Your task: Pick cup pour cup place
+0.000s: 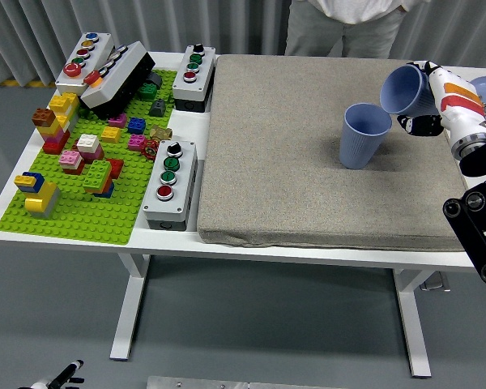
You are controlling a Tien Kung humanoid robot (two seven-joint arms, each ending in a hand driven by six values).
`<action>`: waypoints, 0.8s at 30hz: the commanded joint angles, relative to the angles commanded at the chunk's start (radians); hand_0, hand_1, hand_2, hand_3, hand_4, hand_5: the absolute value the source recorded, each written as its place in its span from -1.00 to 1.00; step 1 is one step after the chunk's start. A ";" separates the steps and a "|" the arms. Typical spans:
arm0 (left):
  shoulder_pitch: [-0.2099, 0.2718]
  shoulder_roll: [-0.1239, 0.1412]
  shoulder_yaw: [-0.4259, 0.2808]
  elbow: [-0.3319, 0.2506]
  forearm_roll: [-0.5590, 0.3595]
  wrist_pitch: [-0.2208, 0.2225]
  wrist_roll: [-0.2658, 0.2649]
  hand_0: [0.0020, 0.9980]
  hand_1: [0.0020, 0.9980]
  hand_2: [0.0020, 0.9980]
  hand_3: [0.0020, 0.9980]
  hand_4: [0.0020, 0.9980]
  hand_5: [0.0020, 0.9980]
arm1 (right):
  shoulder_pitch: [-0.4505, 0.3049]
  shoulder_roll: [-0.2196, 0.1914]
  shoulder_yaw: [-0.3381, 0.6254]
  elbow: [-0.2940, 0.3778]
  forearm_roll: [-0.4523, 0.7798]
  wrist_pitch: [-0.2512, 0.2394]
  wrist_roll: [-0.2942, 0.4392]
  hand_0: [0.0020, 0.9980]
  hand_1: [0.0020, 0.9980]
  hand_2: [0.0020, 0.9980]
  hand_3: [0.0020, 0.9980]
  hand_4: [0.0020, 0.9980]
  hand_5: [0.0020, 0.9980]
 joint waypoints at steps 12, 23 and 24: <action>0.000 0.000 -0.001 0.000 0.000 0.000 0.001 0.73 0.63 0.78 0.57 0.30 1.00 | -0.002 0.001 -0.010 0.031 -0.021 0.003 -0.012 0.54 0.28 0.02 0.24 0.40 -0.98; 0.003 0.001 0.003 0.000 -0.005 0.001 0.000 0.73 0.63 0.78 0.57 0.30 1.00 | 0.001 0.003 -0.028 0.035 -0.024 0.001 -0.012 0.53 0.28 0.02 0.23 0.40 -0.98; 0.003 0.001 0.004 0.000 -0.006 0.001 0.000 0.73 0.63 0.78 0.57 0.30 1.00 | 0.001 0.003 -0.029 0.036 -0.026 0.002 -0.012 0.53 0.28 0.02 0.23 0.40 -0.98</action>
